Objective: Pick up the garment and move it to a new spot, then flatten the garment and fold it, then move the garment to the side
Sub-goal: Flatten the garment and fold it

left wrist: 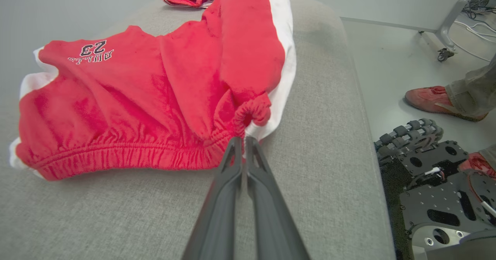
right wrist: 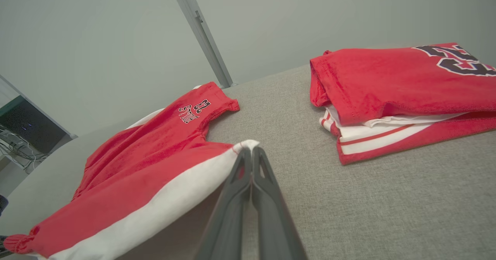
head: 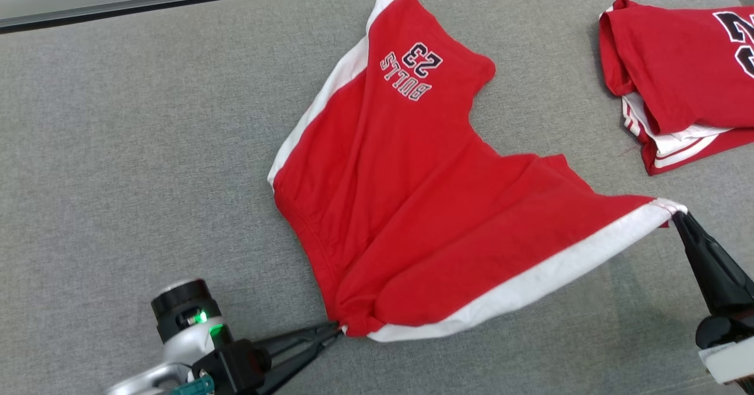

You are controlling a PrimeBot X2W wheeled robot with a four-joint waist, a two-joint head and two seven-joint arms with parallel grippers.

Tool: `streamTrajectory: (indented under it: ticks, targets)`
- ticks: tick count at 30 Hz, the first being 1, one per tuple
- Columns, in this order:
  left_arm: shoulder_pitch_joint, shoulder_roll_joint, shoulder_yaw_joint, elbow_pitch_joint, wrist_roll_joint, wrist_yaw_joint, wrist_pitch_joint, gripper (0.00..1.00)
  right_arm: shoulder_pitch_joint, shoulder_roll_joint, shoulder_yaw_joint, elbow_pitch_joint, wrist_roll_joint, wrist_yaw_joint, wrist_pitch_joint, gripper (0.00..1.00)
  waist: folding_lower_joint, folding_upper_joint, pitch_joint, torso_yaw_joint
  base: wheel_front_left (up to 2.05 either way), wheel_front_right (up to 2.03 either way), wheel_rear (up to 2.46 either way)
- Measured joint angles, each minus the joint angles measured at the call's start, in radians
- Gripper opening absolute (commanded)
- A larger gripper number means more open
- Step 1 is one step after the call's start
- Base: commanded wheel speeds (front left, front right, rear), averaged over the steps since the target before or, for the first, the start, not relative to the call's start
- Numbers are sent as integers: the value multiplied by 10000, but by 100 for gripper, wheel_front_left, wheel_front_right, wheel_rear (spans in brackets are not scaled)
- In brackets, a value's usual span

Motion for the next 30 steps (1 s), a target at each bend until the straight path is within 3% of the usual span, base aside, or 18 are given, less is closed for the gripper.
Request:
streamTrajectory:
  ticks: [4, 10, 16, 21, 26, 30]
  targets:
    - [655, 42, 31, -470, -637, 190, 29, 0, 722, -128, -359, -589, 201, 2, 0, 0, 0, 0, -90, 87, 0, 0, 0]
    - [902, -546, 729, -717, -2429, 31, -33, 0, 551, -698, -65, -403, -71, 2, 117, 0, 0, 0, -97, 472, 0, 0, 0]
    - [641, -1425, 869, -583, -4518, -293, 23, 0, -1109, -1181, 395, 6, 326, 2, 1275, 0, 0, 0, -3, 1064, 0, 0, 0]
    - [147, -2357, 1009, -788, -7254, -328, 52, 0, -2809, -1574, 560, 362, 940, 2, 2510, 0, 0, 0, 330, 1565, 0, 0, 0]
    - [-130, -3066, 1732, -1160, -9777, -330, -31, 0, -4701, -1860, 892, 780, 1367, 0, 3613, 0, 0, 0, 875, 2012, 0, 0, 0]
    - [-178, -3373, 2378, -1348, -11100, -330, -15, 0, -6077, -1906, 1327, 1114, 1490, 0, 4155, 0, 0, 0, 1300, 2369, 0, 0, 0]
